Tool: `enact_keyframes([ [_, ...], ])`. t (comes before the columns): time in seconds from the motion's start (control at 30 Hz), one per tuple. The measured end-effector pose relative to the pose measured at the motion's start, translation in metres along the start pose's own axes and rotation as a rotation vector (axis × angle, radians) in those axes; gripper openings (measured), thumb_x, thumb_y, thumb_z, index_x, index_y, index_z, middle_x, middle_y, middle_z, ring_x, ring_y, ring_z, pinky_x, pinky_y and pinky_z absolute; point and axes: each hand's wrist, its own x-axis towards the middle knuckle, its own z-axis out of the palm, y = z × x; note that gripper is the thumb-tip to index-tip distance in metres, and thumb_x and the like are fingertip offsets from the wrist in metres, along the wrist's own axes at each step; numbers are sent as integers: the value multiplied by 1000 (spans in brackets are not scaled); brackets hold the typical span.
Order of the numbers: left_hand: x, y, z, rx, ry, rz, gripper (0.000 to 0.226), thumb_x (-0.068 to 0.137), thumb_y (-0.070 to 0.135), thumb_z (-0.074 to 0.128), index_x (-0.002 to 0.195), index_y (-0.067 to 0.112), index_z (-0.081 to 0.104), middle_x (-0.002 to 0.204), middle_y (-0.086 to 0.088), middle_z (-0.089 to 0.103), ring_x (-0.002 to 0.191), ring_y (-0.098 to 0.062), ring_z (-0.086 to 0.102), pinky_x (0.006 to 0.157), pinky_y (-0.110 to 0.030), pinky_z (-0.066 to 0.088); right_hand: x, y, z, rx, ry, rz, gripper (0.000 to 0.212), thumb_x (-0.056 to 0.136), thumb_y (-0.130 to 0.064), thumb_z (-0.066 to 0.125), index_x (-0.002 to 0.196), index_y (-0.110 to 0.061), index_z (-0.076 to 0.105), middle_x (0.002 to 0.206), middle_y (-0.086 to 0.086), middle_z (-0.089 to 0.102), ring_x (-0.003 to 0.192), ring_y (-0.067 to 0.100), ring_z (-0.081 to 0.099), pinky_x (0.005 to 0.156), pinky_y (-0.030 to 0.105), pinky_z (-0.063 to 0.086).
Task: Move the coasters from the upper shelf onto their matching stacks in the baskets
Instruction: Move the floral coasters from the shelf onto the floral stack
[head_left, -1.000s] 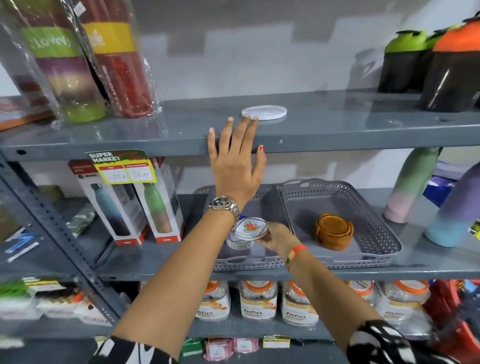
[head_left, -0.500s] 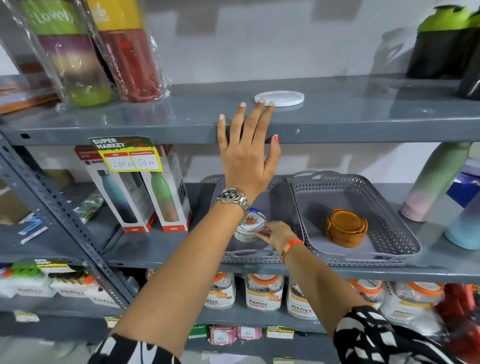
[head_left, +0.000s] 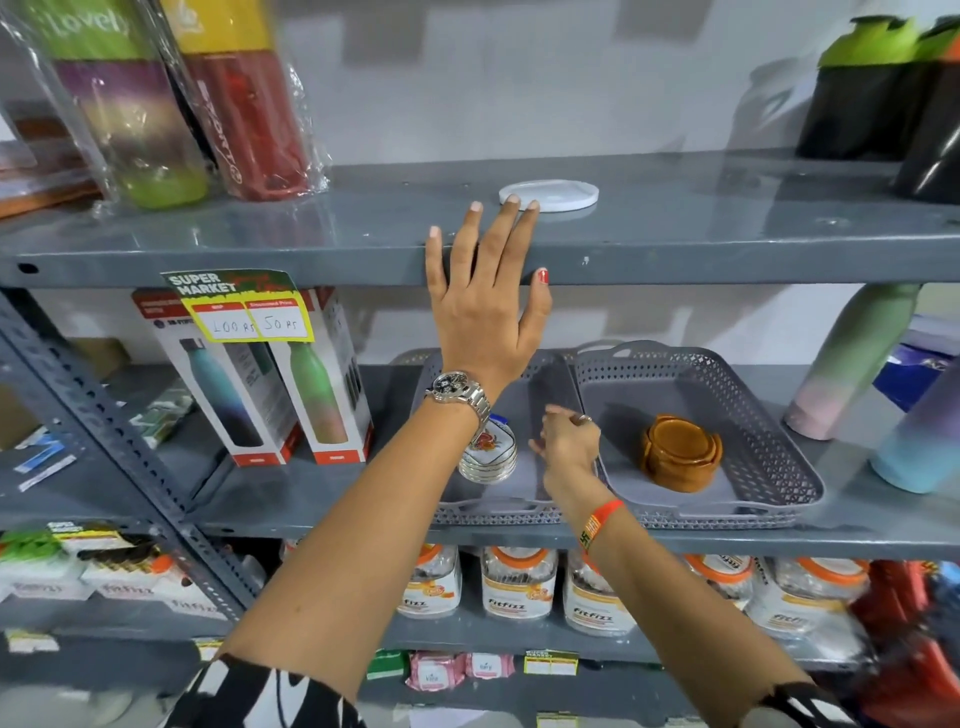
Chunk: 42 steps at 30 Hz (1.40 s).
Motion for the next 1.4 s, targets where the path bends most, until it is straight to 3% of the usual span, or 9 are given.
enact_keyframes([
  [0.23,1,2,-3,-28,-15,-10,48,89,31,41,133,13,50,136,-2,52,129,-23,38,115,-41,6,-98,-112,-37,282,-158,-1072,34,80,10,44,76,-21,57,75,2,56,66,8,54,59,20,51],
  [0.37,1,3,-6,-75,-24,-27,48,88,30,42,132,12,51,135,-3,53,130,-25,37,115,-42,5,-119,-190,-32,-36,-72,-1429,24,77,0,51,81,-22,60,77,-3,59,72,5,56,69,20,50],
  [0.53,2,3,-10,-98,-62,-39,48,88,29,42,132,12,50,134,-4,53,130,-26,37,116,-42,5,-90,-257,10,-768,-134,-1109,38,78,-21,68,114,-9,63,106,6,65,110,25,56,93,30,45],
  [0.63,2,4,-13,-88,-88,-38,48,89,30,42,134,13,48,137,-4,51,131,-26,36,116,-41,4,-73,-270,32,-1206,-158,-902,53,75,-45,72,109,-7,58,117,15,60,116,31,51,90,35,46],
  [0.77,4,2,-19,-75,-152,-39,52,89,33,39,138,15,44,144,-2,43,136,-24,29,116,-41,0,-64,-263,44,-1440,-255,-766,84,71,-61,68,128,-3,44,135,16,51,124,34,49,98,36,42],
  [0.83,4,-3,-22,-52,-181,-2,56,89,35,39,142,15,39,149,-1,35,140,-22,24,116,-44,1,-59,-259,47,-1410,-274,-740,89,66,-62,72,127,-4,45,134,15,52,123,34,49,99,37,43],
  [1.03,13,-38,-31,65,-162,-58,60,90,38,35,143,11,34,151,-5,30,140,-24,22,116,-46,-3,-62,-252,45,-1240,-178,-845,67,52,-62,80,84,-13,47,101,9,55,114,32,52,85,36,46],
  [1.23,10,-61,-35,90,-135,-28,57,90,37,34,141,11,37,147,-7,38,137,-26,29,114,-48,6,-81,-233,35,-1008,100,-1262,86,58,-58,76,120,-3,56,124,13,56,119,34,44,105,46,34],
  [1.4,10,-62,-34,52,-124,-29,54,90,36,34,139,13,39,143,-4,44,135,-23,33,115,-46,8,-105,-209,21,-482,139,-1591,90,64,-49,76,132,1,49,133,18,54,124,30,39,115,44,24],
])
